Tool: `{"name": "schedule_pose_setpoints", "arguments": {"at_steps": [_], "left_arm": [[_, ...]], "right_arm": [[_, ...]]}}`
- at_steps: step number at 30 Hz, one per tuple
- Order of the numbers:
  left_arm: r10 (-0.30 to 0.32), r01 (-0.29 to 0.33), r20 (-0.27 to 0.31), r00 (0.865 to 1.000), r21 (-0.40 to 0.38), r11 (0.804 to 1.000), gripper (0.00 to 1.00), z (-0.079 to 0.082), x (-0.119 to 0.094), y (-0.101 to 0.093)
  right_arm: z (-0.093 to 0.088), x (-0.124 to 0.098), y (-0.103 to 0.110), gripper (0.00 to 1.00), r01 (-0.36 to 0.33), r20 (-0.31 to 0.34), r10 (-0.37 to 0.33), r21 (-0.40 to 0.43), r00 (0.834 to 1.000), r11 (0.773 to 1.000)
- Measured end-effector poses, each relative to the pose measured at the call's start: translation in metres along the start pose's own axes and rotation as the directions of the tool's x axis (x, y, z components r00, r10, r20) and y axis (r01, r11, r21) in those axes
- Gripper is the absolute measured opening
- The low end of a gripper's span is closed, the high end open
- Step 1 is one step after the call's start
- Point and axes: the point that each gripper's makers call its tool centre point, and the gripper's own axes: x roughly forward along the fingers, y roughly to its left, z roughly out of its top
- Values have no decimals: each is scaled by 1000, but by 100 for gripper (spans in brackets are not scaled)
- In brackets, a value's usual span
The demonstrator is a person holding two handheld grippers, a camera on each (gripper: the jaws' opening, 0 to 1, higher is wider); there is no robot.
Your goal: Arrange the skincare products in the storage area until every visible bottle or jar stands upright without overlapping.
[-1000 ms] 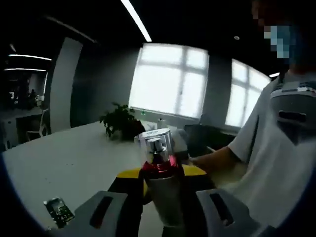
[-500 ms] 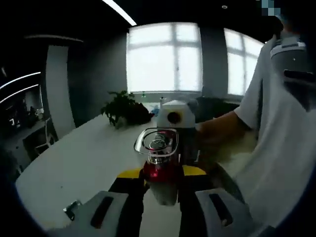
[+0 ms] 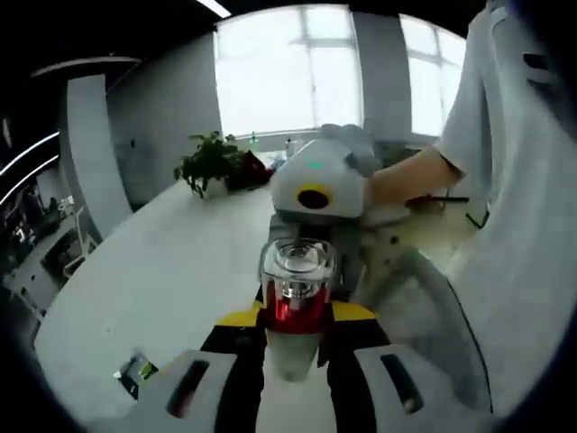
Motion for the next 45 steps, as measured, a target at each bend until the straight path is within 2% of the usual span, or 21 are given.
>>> {"name": "schedule_pose_setpoints", "arguments": {"at_steps": [4,13,16,18,21,31,38,45], "left_arm": [[-20,20,-6,1000,-24,1000,22,-12,8,1],[-60,59,-47,997,-35,998,22,-51,31,10],[-74,72,-76,994,-23,997,21,-71,42,14],[-77,75,-74,994,-34,997,21,-76,47,14],[-88,84,-77,993,-47,995,21,-81,51,14],[-105,103,-106,989,-19,994,21,-94,68,20],[-112,111,-113,987,-15,994,21,-102,77,24],[-115,115,-100,988,-2,993,22,-98,80,29]], "right_arm": [[-18,9,-2,28,-10,-36,10,20,999,1000],[-61,30,-6,28,-9,-120,15,47,993,999],[-80,36,-8,28,-8,-153,17,60,988,998],[-87,39,-8,28,-5,-166,15,65,986,998],[-96,42,-7,28,-4,-176,17,78,984,997],[-119,44,-15,28,23,-206,-6,81,978,996],[-128,43,-18,29,23,-221,-6,76,975,997],[-130,41,-26,29,39,-218,-20,80,976,996]]}}
